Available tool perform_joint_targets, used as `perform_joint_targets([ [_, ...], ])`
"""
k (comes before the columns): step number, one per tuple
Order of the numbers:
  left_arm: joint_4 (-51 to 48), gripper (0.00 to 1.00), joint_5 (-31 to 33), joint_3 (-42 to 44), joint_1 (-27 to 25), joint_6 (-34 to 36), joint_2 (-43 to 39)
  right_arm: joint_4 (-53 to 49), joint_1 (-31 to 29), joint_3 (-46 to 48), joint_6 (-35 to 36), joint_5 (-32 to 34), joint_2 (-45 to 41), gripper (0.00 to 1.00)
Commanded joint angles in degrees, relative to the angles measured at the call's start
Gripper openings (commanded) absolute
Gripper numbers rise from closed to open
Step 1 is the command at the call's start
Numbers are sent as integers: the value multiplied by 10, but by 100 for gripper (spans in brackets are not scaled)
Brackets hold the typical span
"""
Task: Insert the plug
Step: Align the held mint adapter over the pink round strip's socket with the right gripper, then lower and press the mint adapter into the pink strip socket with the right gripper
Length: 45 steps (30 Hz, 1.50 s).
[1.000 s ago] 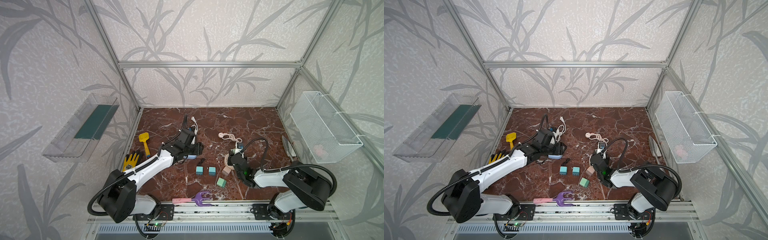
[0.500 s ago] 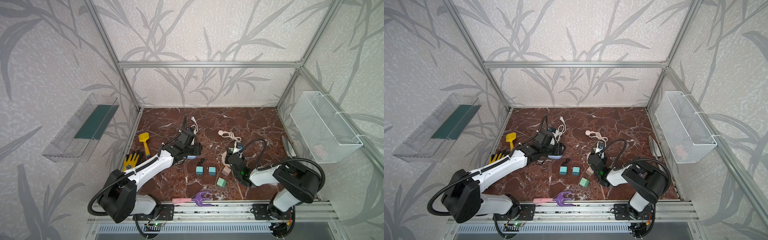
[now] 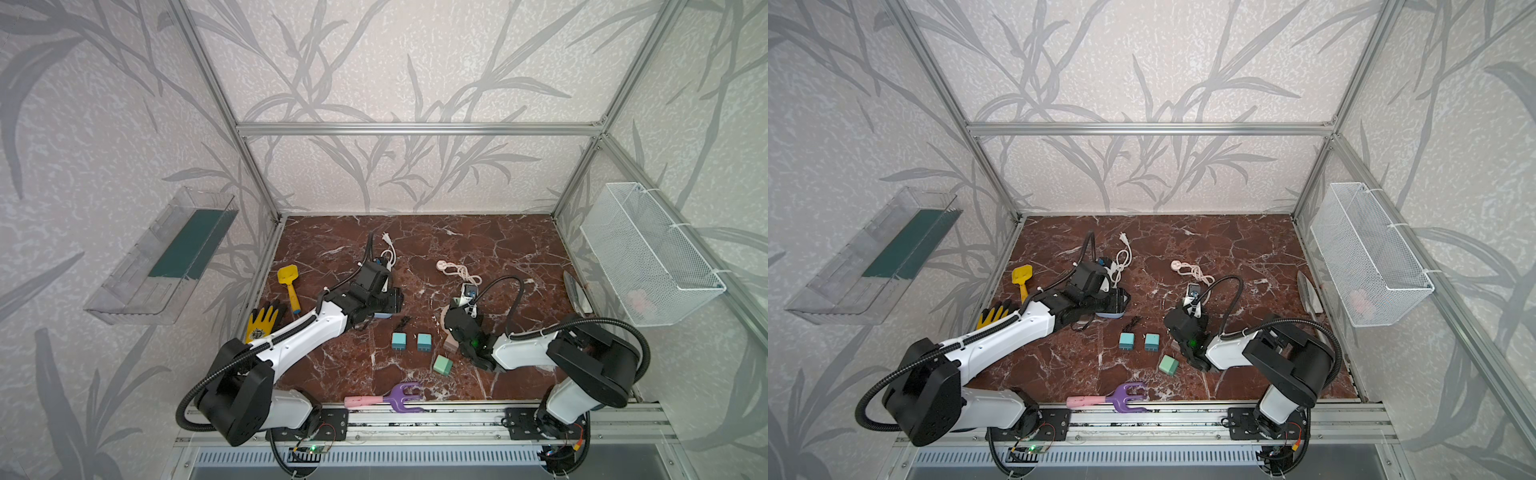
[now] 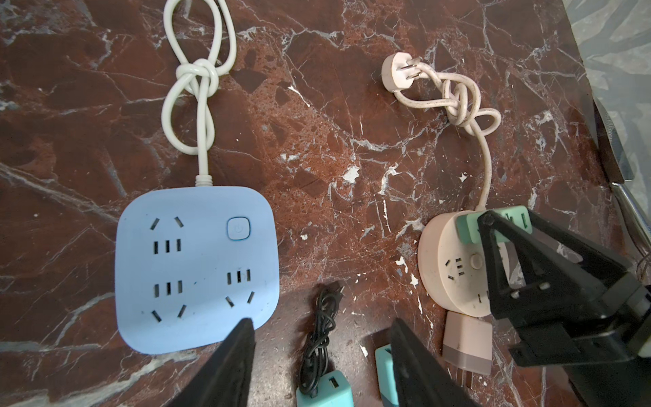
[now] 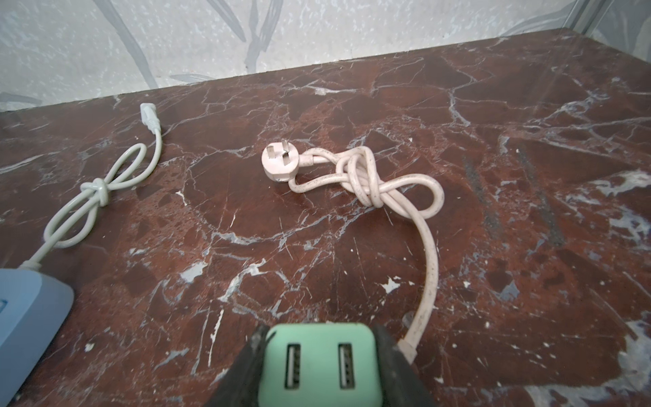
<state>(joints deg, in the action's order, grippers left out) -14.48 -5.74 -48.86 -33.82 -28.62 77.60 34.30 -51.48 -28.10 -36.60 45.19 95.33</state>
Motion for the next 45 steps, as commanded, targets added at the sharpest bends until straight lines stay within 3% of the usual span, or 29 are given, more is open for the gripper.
perform_joint_targets([
  [1, 4, 61, 16, 11, -3, 1, -23, -176, -13, 43, -54, -138, 89, 0],
  [9, 5, 61, 36, 18, -3, 4, -35, -162, -13, 43, -67, -104, 89, 0],
  [22, 8, 61, 35, 16, -3, 2, -38, -73, 29, -4, 90, -18, 68, 0],
  [26, 8, 61, 35, 19, -3, 1, -40, 30, 41, 18, 138, -2, 80, 0],
  [35, 9, 61, 34, 18, -3, -1, -35, 202, 78, 40, 188, -9, 147, 0],
  [40, 8, 61, 34, 15, -4, 0, -29, 212, 91, 44, 180, -43, 151, 0],
  [45, 9, 62, 37, 11, -3, -2, -24, 183, 92, 51, 179, -51, 104, 17],
])
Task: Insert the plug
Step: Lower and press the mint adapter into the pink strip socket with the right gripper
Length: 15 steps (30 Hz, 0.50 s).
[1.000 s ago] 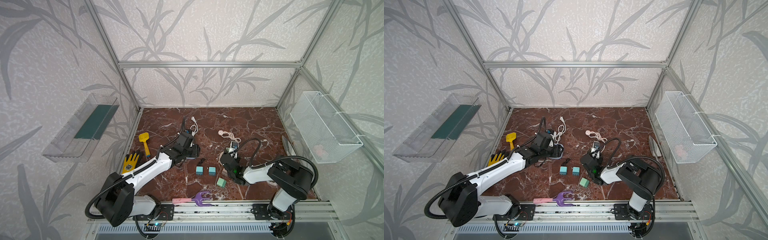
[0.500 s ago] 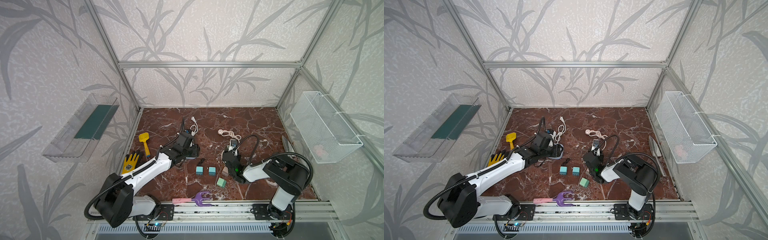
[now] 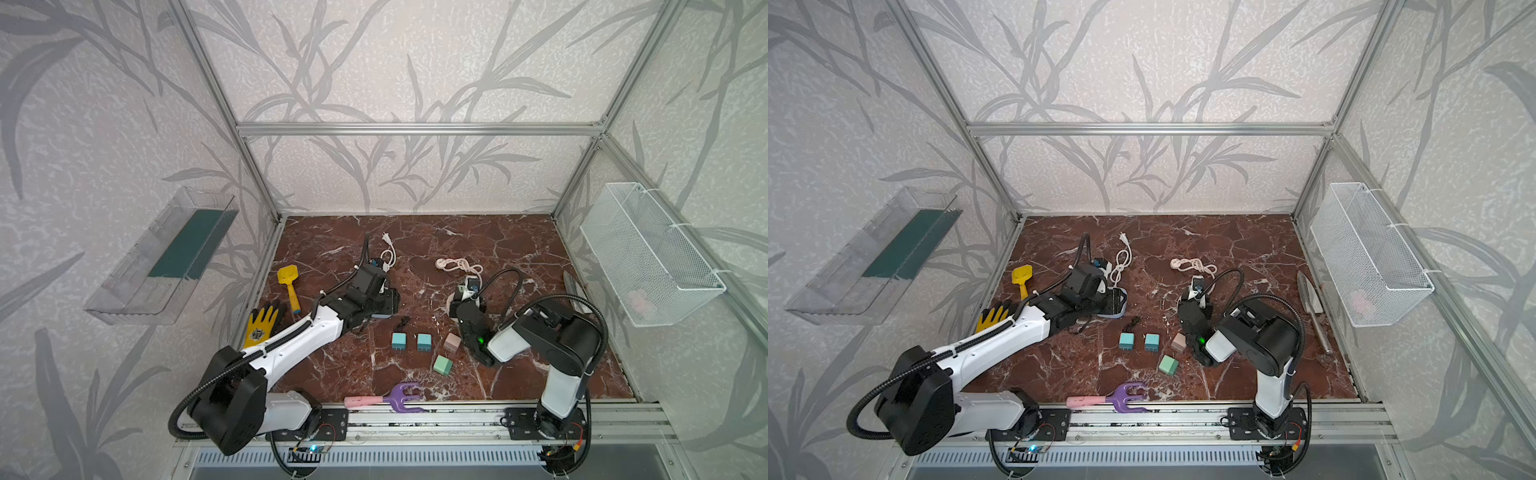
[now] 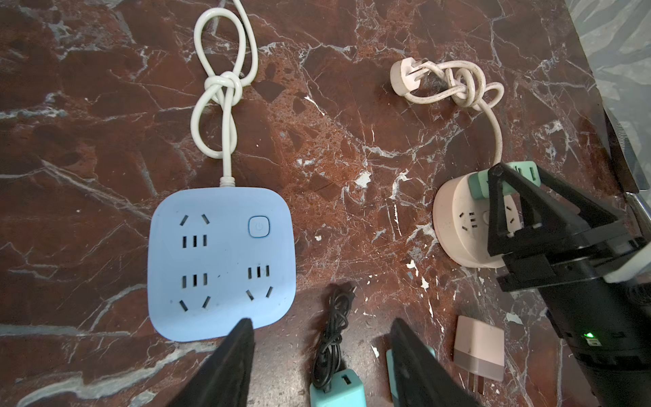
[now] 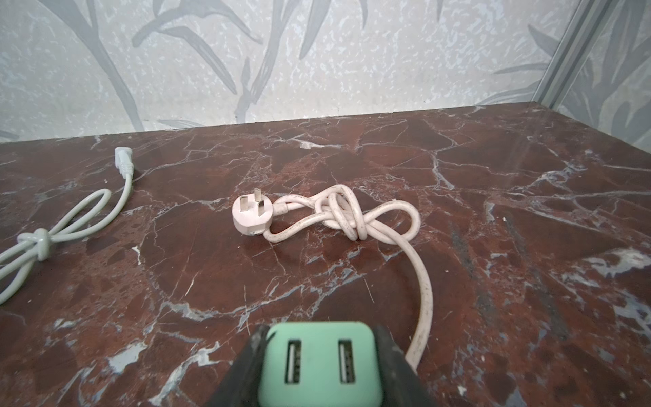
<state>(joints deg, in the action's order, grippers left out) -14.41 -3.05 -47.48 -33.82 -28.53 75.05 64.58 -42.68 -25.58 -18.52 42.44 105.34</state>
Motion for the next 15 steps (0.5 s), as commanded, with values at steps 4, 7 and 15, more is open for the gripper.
perform_joint_targets([
  [4, 9, 62, 8, -4, -4, -4, 7, -147, 5, 17, 2, -34, -32, 33],
  [7, 9, 62, 7, -7, -3, -2, 9, -162, 4, 12, 5, -36, -59, 37],
  [15, 13, 62, -1, -8, -3, -2, 9, -186, 8, 4, 19, -59, -130, 70],
])
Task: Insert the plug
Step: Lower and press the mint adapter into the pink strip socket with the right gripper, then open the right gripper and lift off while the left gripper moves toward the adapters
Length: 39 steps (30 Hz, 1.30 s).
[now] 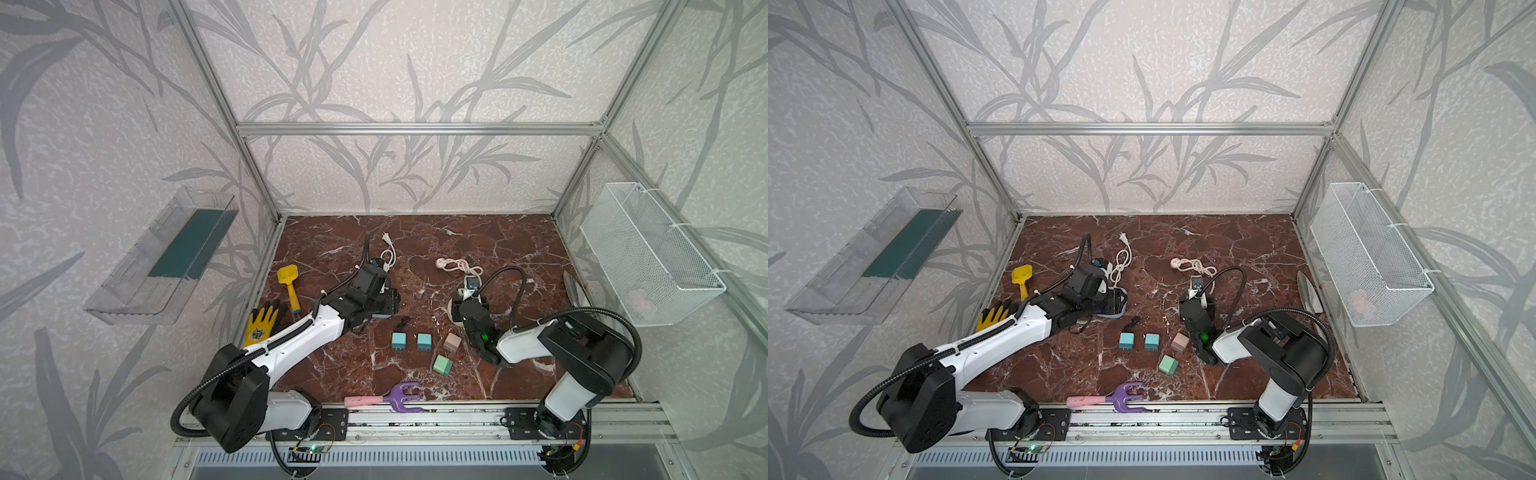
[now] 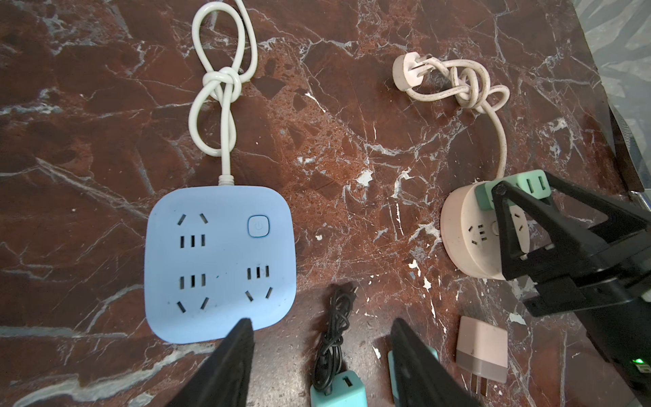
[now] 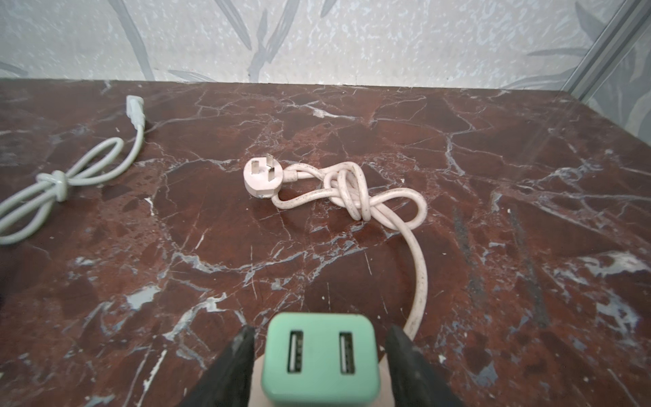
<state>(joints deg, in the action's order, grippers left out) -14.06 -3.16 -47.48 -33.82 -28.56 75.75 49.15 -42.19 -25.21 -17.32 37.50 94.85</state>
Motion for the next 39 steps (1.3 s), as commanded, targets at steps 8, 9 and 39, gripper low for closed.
perform_joint_targets([
  [8, 8, 62, -4, -4, -3, 0, -1, -81, 7, -9, 5, -15, -79, 80],
  [9, 8, 62, -3, -4, -3, 0, -4, -102, 8, -12, -1, -11, -95, 79],
  [39, -97, 56, 28, 47, -194, -46, -114, -593, 126, -244, -144, -315, -135, 26],
])
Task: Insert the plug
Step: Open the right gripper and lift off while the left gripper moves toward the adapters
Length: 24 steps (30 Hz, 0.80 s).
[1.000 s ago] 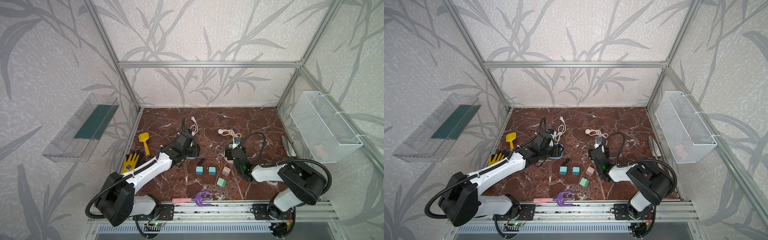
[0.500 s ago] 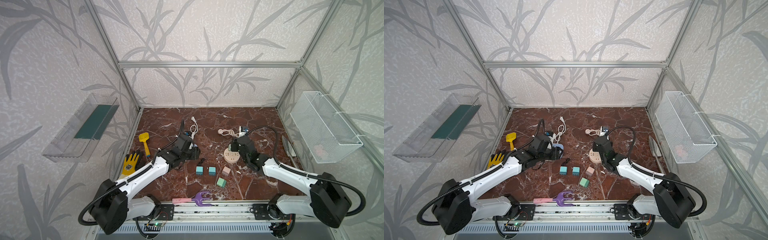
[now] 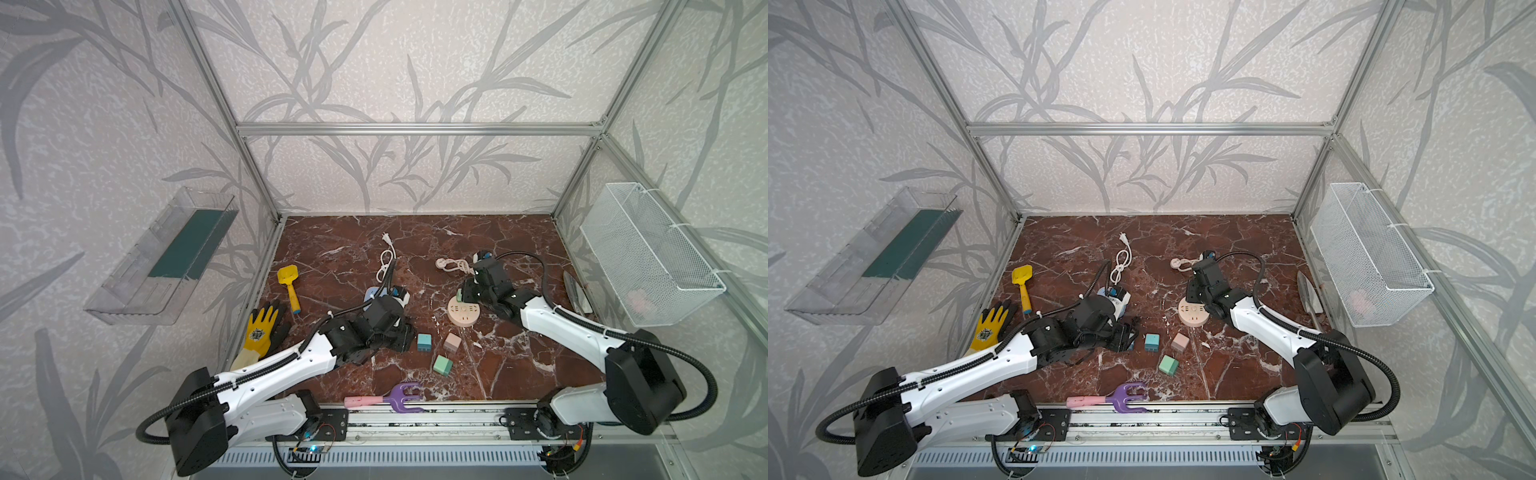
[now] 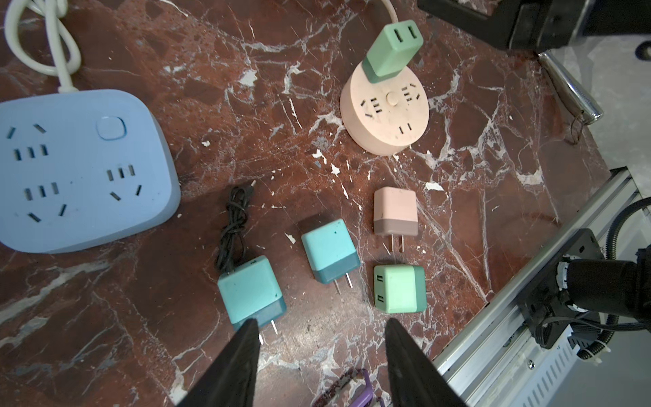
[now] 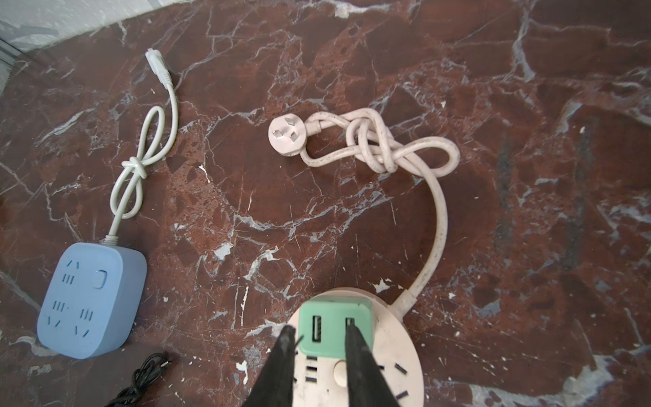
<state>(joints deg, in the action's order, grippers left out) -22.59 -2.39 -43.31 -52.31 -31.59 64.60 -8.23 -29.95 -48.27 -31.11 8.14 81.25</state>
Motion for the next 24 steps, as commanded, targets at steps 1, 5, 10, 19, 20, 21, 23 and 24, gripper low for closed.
perform_joint_targets([
  [1, -11, 56, 21, 6, -12, -18, 0, -15, 4, -11, -6, -20, 0, 26],
  [5, -7, 56, 19, 4, -16, -20, 10, -8, 10, -11, -5, -28, 13, 19],
  [10, -8, 56, 24, 4, -18, -17, 15, 13, 12, 2, -11, -38, 30, 7],
  [19, -8, 56, 27, 4, -18, -16, 20, 23, 16, 26, -24, -65, 40, 0],
  [20, -8, 56, 27, 4, -18, -14, 21, 24, 16, 29, -26, -67, 38, 0],
  [21, -8, 56, 27, 4, -18, -12, 22, 23, 16, 32, -27, -68, 34, 0],
  [23, -10, 56, 28, 4, -18, -9, 25, 17, 17, 35, -31, -68, 28, 0],
  [24, -10, 56, 28, 4, -18, -9, 26, 12, 17, 37, -31, -67, 25, 0],
])
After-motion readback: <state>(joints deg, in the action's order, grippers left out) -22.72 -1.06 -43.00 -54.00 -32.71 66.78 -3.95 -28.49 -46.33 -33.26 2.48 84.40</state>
